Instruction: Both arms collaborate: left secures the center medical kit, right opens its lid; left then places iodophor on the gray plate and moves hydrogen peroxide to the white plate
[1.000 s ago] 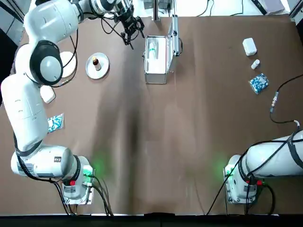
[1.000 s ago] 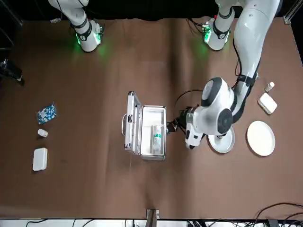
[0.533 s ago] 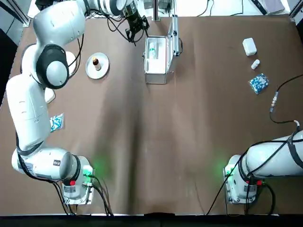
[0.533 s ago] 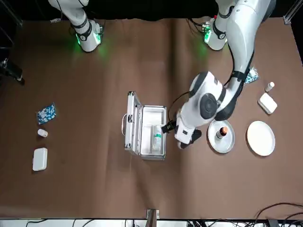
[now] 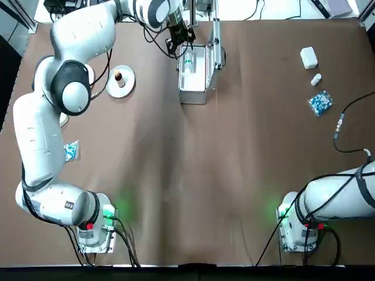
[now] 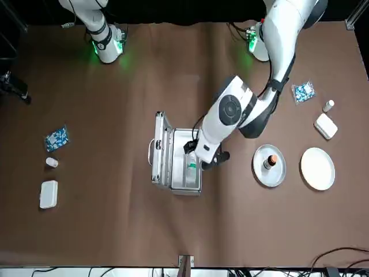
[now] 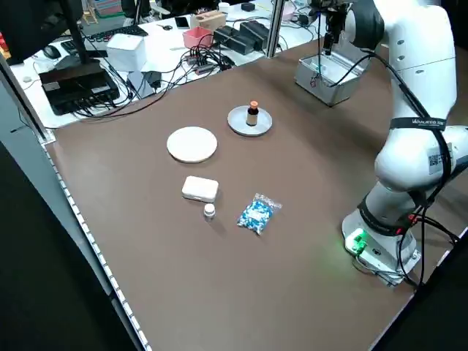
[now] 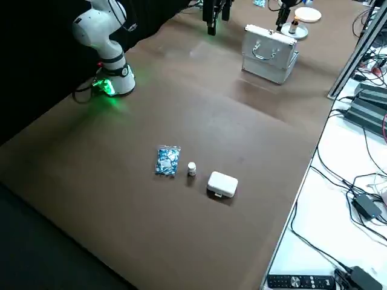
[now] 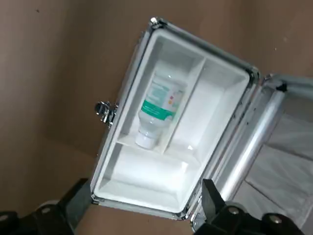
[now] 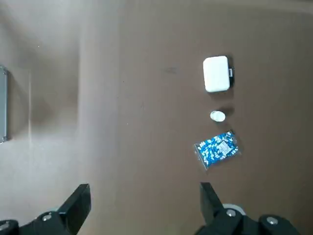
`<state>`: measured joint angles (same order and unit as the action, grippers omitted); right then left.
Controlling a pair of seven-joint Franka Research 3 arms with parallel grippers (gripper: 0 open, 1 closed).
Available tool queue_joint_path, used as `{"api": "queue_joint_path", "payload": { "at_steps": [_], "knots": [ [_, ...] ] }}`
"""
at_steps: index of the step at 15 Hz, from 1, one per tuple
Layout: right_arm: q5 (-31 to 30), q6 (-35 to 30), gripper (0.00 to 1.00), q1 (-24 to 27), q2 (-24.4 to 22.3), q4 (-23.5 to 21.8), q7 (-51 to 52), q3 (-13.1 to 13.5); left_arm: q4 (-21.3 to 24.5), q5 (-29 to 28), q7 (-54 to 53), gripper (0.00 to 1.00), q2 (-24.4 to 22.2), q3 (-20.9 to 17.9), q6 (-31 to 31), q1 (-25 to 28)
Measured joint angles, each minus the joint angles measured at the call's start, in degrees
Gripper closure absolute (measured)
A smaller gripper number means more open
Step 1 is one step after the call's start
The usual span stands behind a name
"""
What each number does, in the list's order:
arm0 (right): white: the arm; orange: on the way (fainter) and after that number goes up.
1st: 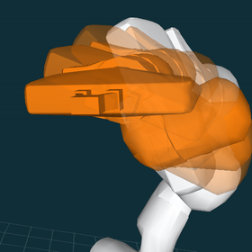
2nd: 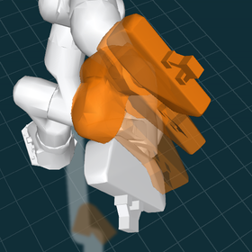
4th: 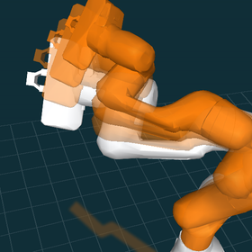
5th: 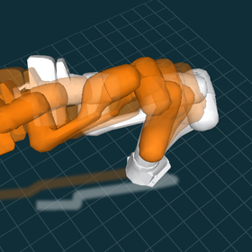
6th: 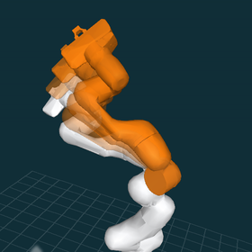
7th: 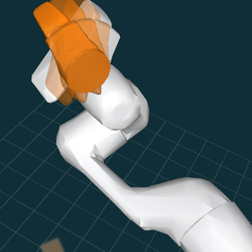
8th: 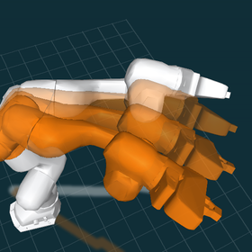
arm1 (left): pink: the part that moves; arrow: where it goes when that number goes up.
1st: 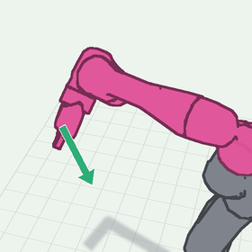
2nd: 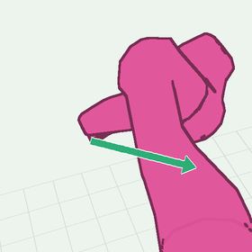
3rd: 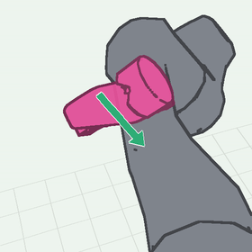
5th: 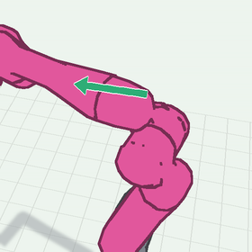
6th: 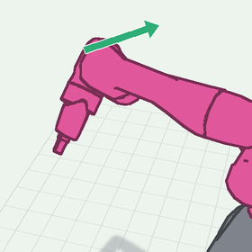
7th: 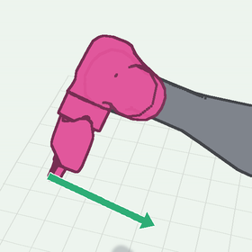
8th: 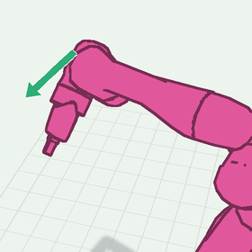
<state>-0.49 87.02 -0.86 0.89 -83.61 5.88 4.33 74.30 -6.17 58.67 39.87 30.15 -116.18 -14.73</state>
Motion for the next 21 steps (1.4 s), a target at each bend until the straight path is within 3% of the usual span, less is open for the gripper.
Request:
{"api": "queue_joint_path", "payload": {
  "at_steps": [4,15,21],
  "knots": [
    [0.0,1.4,0.01,-0.3,0.1,0.0,0.0,-0.1,0.0,-3.8,-0.1,0.00,0.0,0.0,0.0,-1.3],
    [0.0,2.9,0.01,-0.3,0.8,-1.2,0.0,-0.1,0.5,-5.3,-8.2,0.00,2.2,-0.4,-0.1,-2.0],
    [0.0,3.0,0.01,-0.1,0.8,-1.2,0.0,0.1,0.6,-9.7,-9.7,0.03,3.8,-0.6,-3.0,-2.1]
  ]
}}
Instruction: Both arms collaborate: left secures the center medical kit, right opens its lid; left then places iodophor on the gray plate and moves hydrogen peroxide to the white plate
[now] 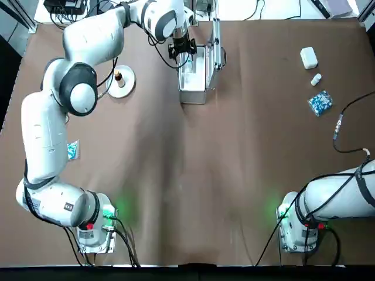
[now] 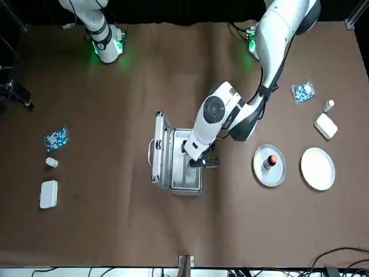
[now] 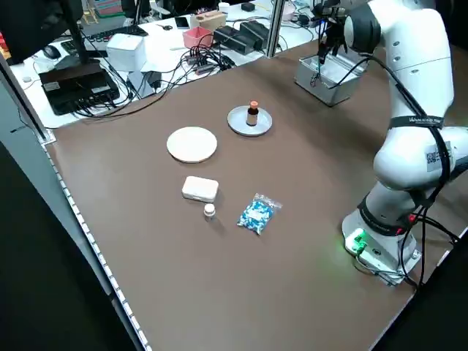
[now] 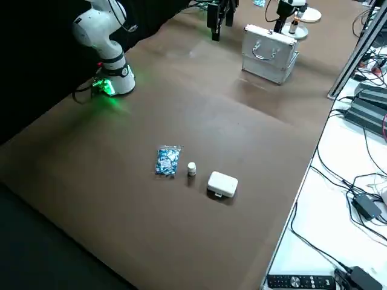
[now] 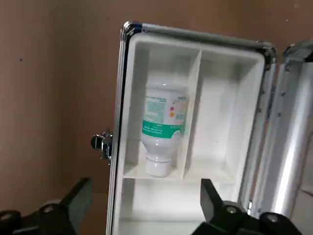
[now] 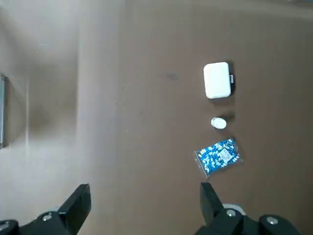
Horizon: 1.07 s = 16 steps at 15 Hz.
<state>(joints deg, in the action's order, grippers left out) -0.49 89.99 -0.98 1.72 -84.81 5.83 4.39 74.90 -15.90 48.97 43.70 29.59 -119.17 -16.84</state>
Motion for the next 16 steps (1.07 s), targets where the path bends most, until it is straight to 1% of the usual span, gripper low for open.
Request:
{"api": "queue_joint_path", "payload": {
  "at_steps": [1,2,3,4,6,8,9,10,11,16],
  "knots": [
    [0.0,0.0,0.01,0.0,0.0,0.0,0.0,0.0,0.0,-0.1,0.0,0.04,0.4,0.0,-0.1,0.0],
    [0.0,0.0,0.01,0.0,0.0,0.0,0.0,0.0,0.0,-0.3,-0.2,0.11,0.8,0.0,-0.4,-0.1],
    [0.0,0.0,0.01,0.1,0.0,0.0,0.0,0.0,0.0,-1.5,-0.3,0.14,1.3,0.0,-0.6,-0.5],
    [0.0,0.0,0.01,0.1,0.0,0.0,-0.2,0.0,0.0,-2.4,-0.3,0.22,1.5,0.0,-0.6,-0.9],
    [0.0,0.0,0.01,0.1,0.1,0.0,-1.0,0.0,0.0,-3.1,-0.3,0.23,1.8,0.0,-0.7,-1.6],
    [0.0,0.0,0.01,0.1,0.1,0.0,-1.5,0.0,0.0,-3.3,-0.3,0.38,2.0,-0.3,-0.7,-2.3],
    [0.0,0.0,0.01,0.1,0.1,0.0,-1.7,0.0,0.0,-3.5,-0.3,0.38,2.1,-0.8,-0.7,-2.7],
    [0.0,0.0,0.01,0.1,0.1,0.0,-1.7,0.0,0.0,-3.7,-0.3,0.44,2.2,-1.0,-0.7,-2.9],
    [0.0,0.0,0.01,0.1,0.1,0.0,-1.7,0.0,0.0,-4.0,-0.3,0.47,2.4,-1.1,-0.7,-3.1],
    [0.0,0.2,0.01,0.0,0.1,0.5,-1.8,0.0,0.0,-4.8,-0.3,0.50,3.1,-1.3,-0.7,-3.2]
  ]
}}
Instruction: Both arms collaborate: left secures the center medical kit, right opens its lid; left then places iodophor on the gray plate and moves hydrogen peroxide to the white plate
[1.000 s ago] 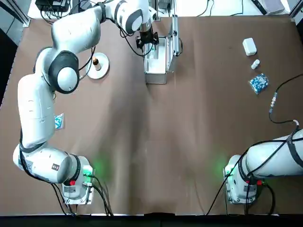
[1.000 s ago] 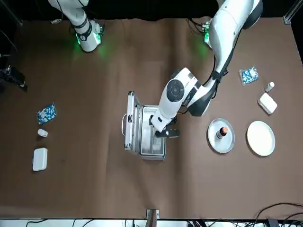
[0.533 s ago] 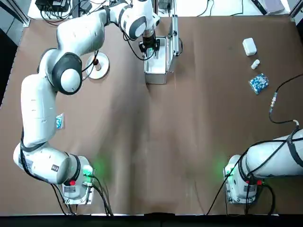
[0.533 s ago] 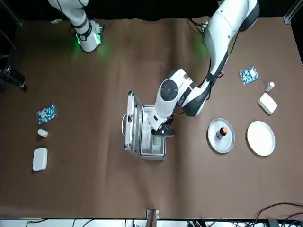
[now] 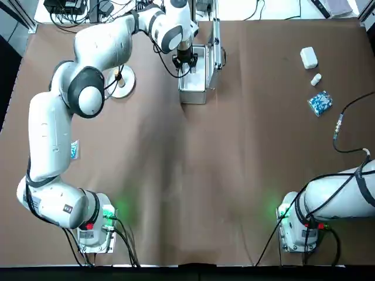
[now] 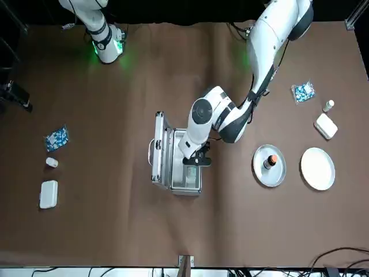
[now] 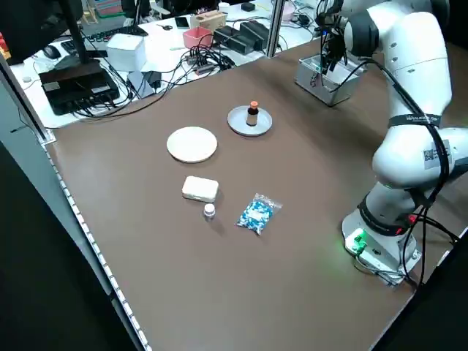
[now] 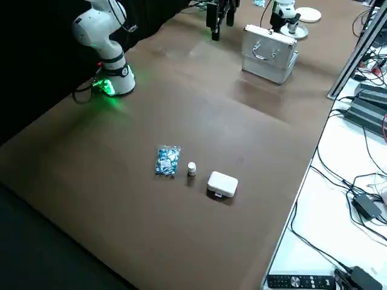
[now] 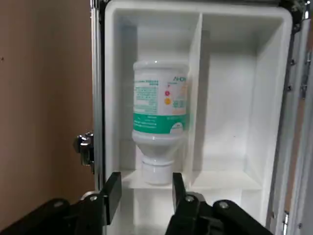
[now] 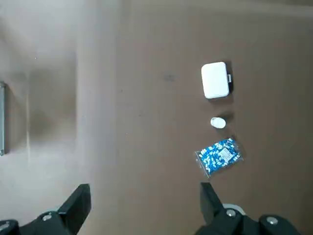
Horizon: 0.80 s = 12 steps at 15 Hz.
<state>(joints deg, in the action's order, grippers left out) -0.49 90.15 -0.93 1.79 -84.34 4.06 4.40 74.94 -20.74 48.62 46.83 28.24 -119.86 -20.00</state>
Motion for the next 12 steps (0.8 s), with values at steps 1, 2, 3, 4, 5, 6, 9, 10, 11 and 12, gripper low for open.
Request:
{"api": "queue_joint_path", "payload": {
  "at_steps": [1,2,3,4,5,6,9,10,11,12],
  "knots": [
    [0.0,0.0,0.01,0.0,0.0,0.1,0.0,0.0,0.0,-0.1,-0.2,0.50,0.0,0.0,0.0,0.0],
    [0.0,0.0,0.01,0.0,0.0,0.2,0.0,0.0,0.0,-0.1,-0.5,0.51,0.0,0.0,0.0,0.0],
    [0.0,0.0,0.01,0.0,0.0,0.3,0.0,0.0,0.0,-0.1,-0.8,0.52,0.0,0.0,0.0,0.0],
    [0.0,0.0,0.01,0.0,0.0,0.3,0.0,0.0,0.0,-0.1,-1.1,0.53,0.0,0.0,0.0,0.0],
    [0.0,0.0,0.01,0.0,0.0,0.3,0.0,0.0,0.0,-0.1,-1.3,0.54,0.0,0.0,0.0,0.0],
    [0.0,0.0,0.01,0.0,0.0,0.4,0.0,0.0,0.0,-0.1,-1.3,0.54,0.0,0.0,0.0,0.0],
    [0.0,0.0,0.01,0.0,0.0,0.4,0.0,0.0,0.0,-0.1,-1.3,0.56,0.0,-0.3,-0.8,0.0],
    [0.0,0.0,0.01,-0.1,0.0,0.5,0.0,-0.1,0.0,-0.1,-1.3,0.56,0.1,-0.5,-1.1,-0.1],
    [0.0,0.0,0.01,-0.1,0.0,0.5,0.0,-0.1,0.0,-0.1,-1.3,0.56,0.1,-0.6,-1.4,-0.2],
    [0.0,0.0,0.01,-0.1,0.0,0.5,0.0,-0.1,0.0,-0.1,-1.3,0.56,0.2,-0.7,-1.6,-0.4]
  ]
}}
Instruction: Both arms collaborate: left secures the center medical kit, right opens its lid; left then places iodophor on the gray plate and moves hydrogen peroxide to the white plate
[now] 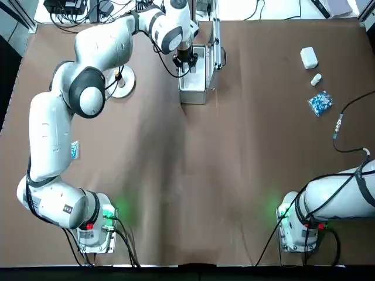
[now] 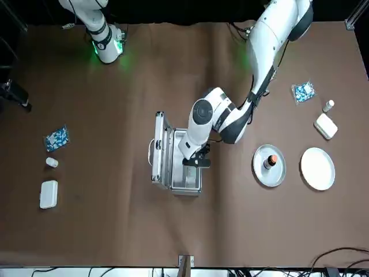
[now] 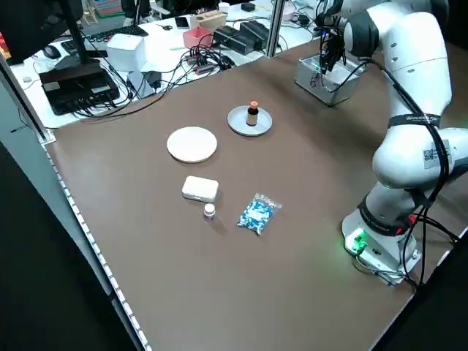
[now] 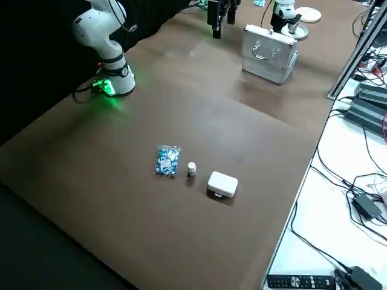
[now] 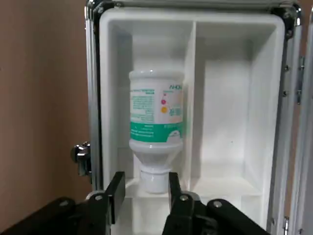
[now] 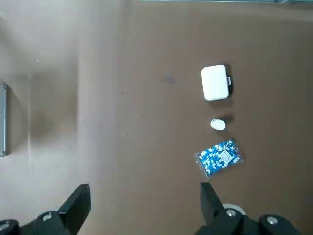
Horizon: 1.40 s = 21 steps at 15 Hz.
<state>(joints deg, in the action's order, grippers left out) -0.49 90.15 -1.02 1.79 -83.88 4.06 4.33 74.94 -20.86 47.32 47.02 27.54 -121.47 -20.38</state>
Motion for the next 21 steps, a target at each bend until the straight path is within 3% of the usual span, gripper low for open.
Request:
{"api": "queue_joint_path", "payload": {
  "at_steps": [21],
  "knots": [
    [0.0,0.0,0.01,-0.2,0.0,0.0,0.0,0.0,0.0,-0.1,0.0,0.56,1.0,-3.3,-2.8,-2.1]
  ]
}}
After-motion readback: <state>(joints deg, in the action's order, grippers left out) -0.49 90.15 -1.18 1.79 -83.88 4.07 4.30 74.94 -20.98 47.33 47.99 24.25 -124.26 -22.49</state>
